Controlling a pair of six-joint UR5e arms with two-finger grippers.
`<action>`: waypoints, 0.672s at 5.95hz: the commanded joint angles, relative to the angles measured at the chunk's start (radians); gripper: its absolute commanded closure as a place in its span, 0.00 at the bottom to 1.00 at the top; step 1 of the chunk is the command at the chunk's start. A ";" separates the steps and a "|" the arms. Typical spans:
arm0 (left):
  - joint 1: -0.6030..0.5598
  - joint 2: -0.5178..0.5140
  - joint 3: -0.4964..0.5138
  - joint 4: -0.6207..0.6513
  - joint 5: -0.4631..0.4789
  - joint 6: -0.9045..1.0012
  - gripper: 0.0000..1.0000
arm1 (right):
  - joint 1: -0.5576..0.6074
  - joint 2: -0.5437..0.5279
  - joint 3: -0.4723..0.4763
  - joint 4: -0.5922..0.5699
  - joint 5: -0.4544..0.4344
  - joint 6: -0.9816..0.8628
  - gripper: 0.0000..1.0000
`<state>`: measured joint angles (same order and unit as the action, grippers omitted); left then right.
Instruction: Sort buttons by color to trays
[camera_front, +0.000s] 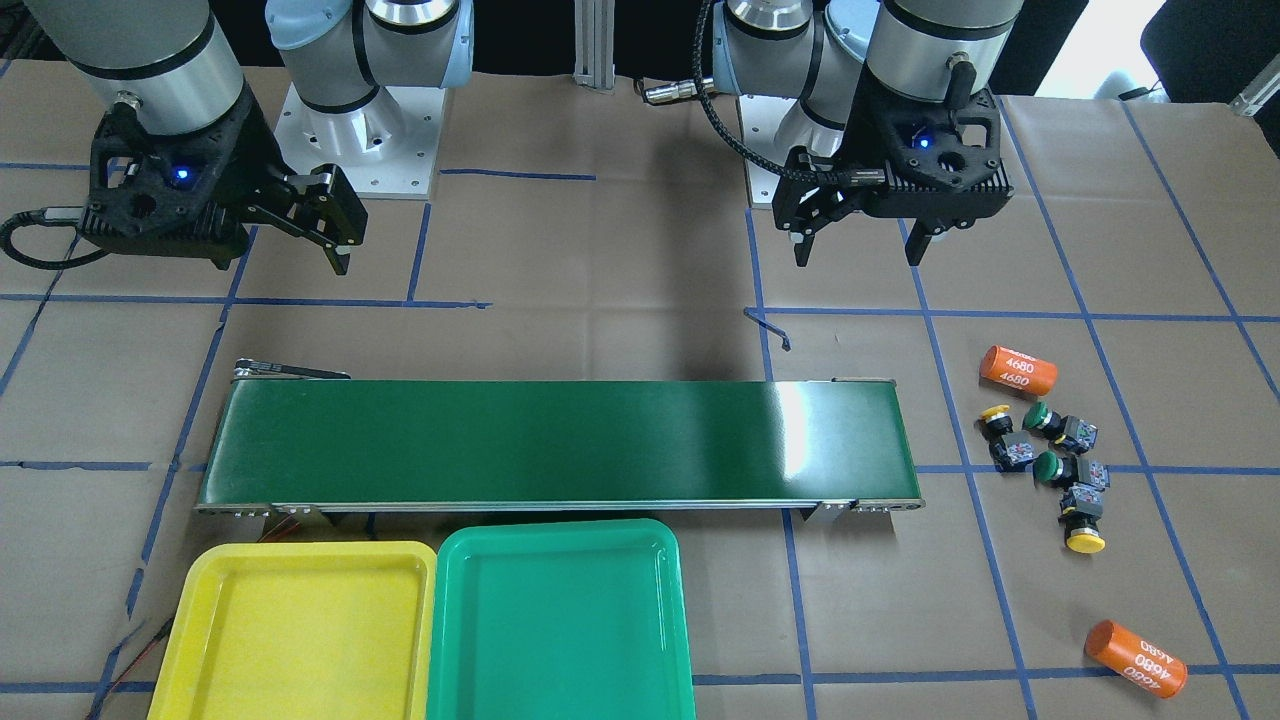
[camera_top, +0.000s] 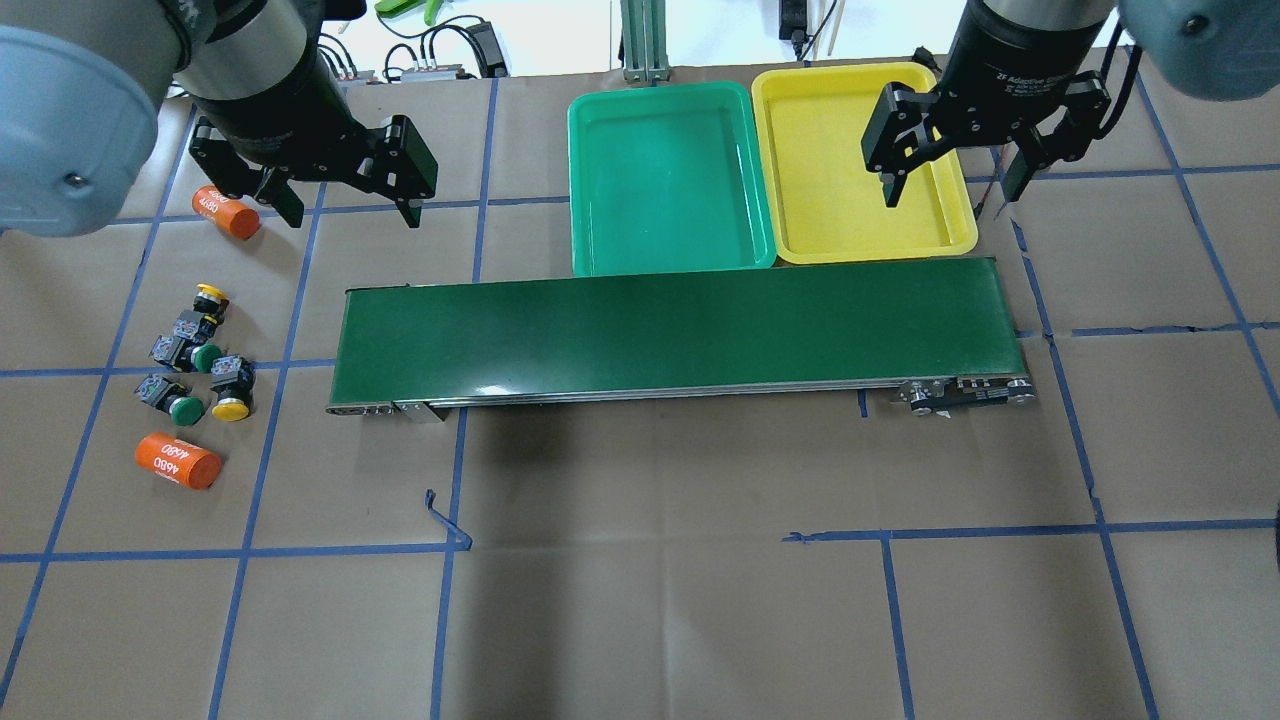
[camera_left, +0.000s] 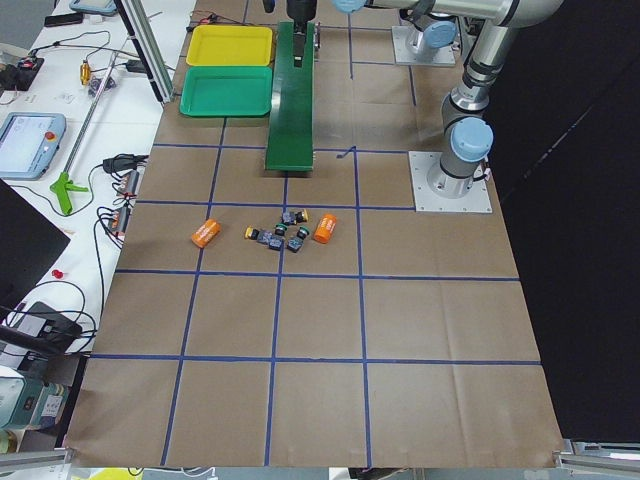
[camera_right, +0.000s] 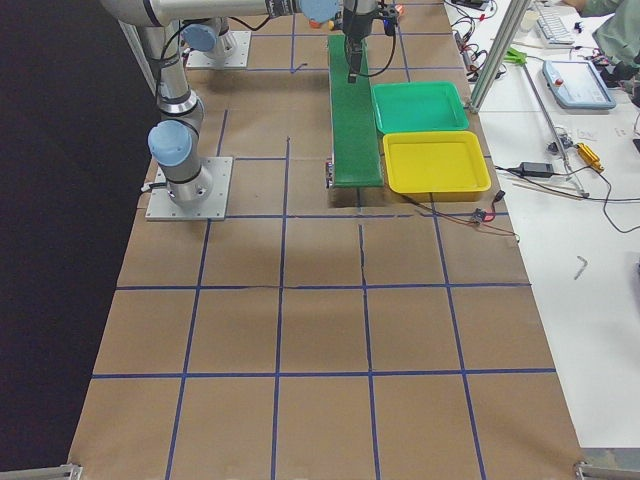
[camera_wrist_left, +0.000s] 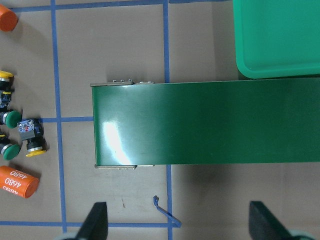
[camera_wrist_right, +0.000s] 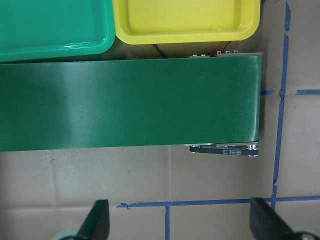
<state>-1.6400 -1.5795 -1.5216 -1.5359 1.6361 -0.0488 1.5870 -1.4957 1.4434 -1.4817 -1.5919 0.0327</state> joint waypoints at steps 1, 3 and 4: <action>0.000 0.001 -0.003 -0.010 0.004 -0.082 0.01 | 0.001 0.000 0.002 0.000 0.001 0.000 0.00; 0.012 0.003 -0.006 -0.010 0.005 -0.065 0.01 | 0.001 0.000 0.002 -0.002 0.013 -0.004 0.00; 0.015 -0.007 -0.008 -0.007 0.005 -0.056 0.01 | 0.001 0.000 0.003 -0.002 0.013 -0.002 0.00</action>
<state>-1.6294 -1.5801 -1.5281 -1.5457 1.6410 -0.1129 1.5877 -1.4956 1.4457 -1.4830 -1.5811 0.0298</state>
